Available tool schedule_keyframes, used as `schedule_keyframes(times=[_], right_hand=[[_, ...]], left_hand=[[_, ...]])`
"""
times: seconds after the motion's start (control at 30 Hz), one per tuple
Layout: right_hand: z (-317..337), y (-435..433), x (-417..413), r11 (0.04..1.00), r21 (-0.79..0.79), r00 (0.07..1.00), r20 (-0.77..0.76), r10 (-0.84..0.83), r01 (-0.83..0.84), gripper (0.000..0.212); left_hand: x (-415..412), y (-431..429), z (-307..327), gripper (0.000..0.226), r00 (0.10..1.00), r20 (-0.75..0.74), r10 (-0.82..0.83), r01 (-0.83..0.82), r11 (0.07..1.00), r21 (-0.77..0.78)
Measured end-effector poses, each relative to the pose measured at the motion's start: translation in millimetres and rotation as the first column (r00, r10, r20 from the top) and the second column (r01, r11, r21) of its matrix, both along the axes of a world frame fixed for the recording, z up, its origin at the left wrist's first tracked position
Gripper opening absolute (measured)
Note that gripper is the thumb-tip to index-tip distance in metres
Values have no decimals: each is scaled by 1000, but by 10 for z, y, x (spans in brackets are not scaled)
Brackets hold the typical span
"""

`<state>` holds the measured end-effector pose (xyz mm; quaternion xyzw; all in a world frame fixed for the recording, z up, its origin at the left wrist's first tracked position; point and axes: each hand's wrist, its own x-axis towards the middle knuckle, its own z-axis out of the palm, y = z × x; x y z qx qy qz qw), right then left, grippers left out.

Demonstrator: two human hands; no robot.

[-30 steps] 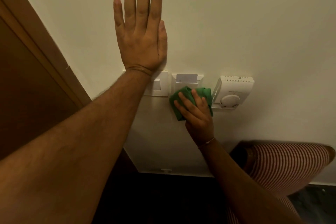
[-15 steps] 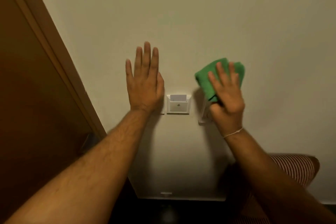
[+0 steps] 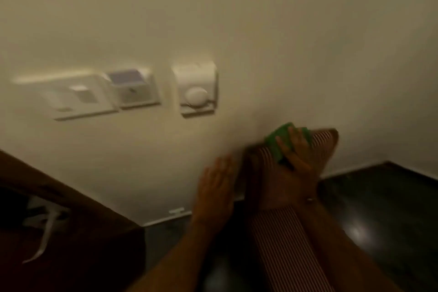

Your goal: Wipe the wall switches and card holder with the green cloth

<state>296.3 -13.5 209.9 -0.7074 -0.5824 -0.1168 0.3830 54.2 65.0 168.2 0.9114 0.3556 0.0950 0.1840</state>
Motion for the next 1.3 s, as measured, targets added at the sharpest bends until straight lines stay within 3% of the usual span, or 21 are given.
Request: schedule_keyframes(times=[0.17,0.37,0.57,0.73,0.97,1.3], right_hand=[[-1584,-741,76,928,-365,979,-147,-142,80,72],[-2985,-1196,55,655,-756,938,-212,-275,21,55],[-3826,-1197,45,470,-875,855,-150,-497,119,65],[-4080,-1148,-87,236,-971,835,-103,-540,33,80],[-3912,-1101,-155,122,-992,857,-90,-507,-32,93],[-3260,-1119,-138,304,-951,866,-104,-489,58,81]], left_hand=[[-86,-434,-1268,103,994,-109,2,-18,989,-149],[-134,-723,-2251,111,956,-289,-58,-10,974,-228],[-169,-855,-2743,110,935,-341,-97,15,971,-237],[-174,-769,-2898,108,914,-394,-100,1,970,-244],[-227,-783,-2807,103,891,-435,-128,21,970,-243],[206,-866,-2416,79,913,-388,-125,51,979,-195]])
